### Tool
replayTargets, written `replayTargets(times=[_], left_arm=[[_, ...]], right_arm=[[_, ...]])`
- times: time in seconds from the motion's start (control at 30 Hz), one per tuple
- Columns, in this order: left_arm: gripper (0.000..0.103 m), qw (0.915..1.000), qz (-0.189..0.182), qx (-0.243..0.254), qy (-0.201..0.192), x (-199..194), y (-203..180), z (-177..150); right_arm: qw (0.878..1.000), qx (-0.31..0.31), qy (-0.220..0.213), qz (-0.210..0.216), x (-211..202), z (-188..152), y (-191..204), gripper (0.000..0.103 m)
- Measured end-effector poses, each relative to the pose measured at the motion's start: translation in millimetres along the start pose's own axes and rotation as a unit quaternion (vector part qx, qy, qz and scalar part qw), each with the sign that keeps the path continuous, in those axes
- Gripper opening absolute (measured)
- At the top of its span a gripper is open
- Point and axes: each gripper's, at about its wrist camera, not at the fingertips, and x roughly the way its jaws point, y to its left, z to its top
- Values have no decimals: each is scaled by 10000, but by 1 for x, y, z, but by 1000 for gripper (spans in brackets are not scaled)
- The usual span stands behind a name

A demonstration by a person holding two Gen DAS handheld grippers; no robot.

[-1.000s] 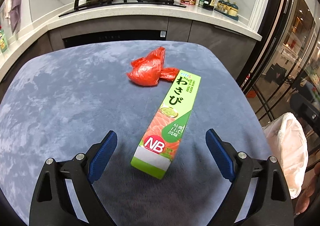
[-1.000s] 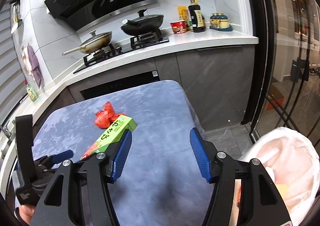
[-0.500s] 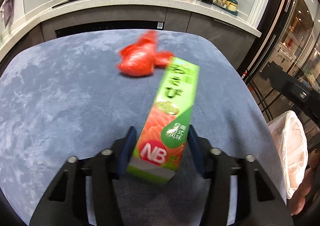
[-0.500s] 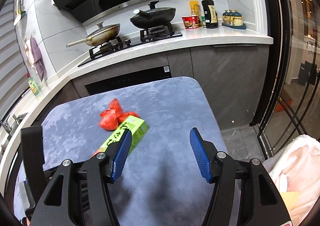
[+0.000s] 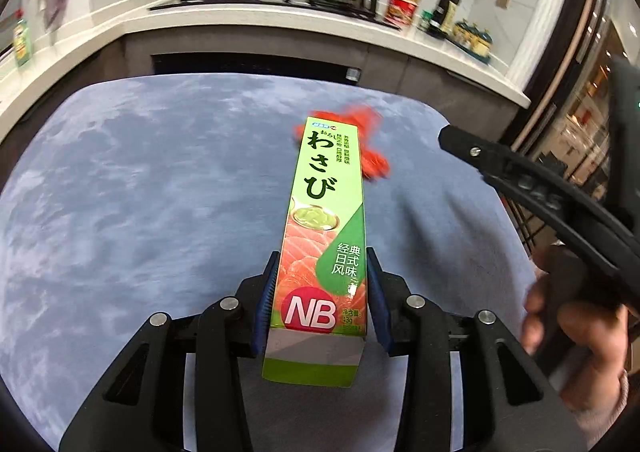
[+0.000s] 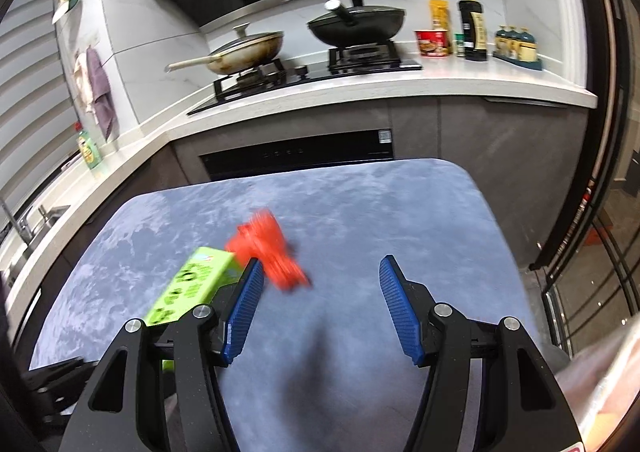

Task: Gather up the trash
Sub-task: 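Grasp the green NB wasabi box with the left gripper while the right gripper grasps the red plastic bag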

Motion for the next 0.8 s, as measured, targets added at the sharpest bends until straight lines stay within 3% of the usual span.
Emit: replayTargets(times=[0.33,0.63,0.8], left_arm=[[38,9970,439,-626,-141,-6,60,14],[38,9961,474,-723,-168,1,72,19],[38,9959,458,-762,-157,2,72,20]], right_arm=[[9989,-280,296,221,54,4,35,58],[9966,-292,706,305,100,2,47,57],[9961,-297,731,390,100,3,45,33]])
